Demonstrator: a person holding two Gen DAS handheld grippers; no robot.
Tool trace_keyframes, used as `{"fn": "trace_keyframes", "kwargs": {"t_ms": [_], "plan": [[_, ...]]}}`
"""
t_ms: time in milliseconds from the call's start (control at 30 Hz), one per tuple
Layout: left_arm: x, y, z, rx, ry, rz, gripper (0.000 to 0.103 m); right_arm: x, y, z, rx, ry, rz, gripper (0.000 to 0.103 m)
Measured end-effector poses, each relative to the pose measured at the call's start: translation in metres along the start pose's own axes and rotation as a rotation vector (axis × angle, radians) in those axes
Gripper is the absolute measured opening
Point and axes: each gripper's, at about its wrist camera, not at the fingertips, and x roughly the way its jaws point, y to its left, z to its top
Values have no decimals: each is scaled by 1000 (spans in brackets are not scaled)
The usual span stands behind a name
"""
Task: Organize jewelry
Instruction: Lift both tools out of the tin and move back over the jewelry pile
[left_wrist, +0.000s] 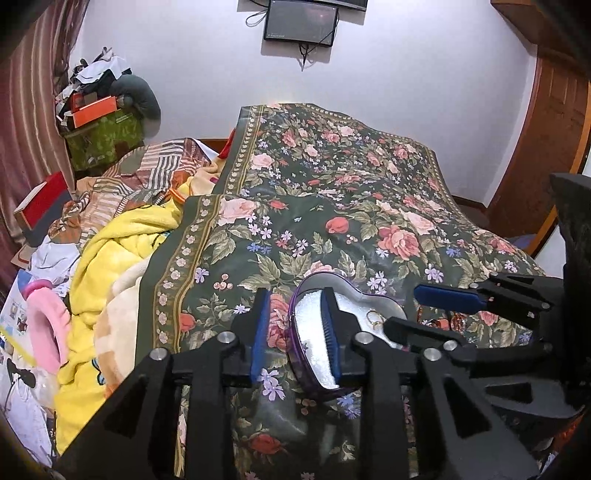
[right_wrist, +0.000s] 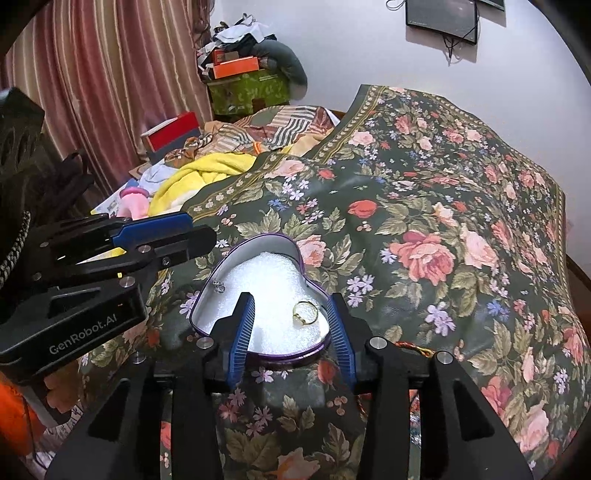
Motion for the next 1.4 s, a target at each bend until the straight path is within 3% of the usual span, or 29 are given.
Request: {"fn": "trace_keyframes", "kwargs": {"t_ms": [400,667,1067,1300,1400], "plan": [[-32,-18,-1,23,-33,1,42,-55,-24,-6,68,-86,-55,40],[-41,-42,-11,63,-6,-26,45,-89,-51,-23,118,-113,-125,45],[-23,-82,-41,128,114,-121,45,-87,-81,-67,166,7,-168,45],[-11,-99,-51,145,171,-180,45,-76,-84,-83,158,74,-152,45],[-9,-102,-52,157,168,-170,45,-70,-86,-81,166,85,-126,45]]}}
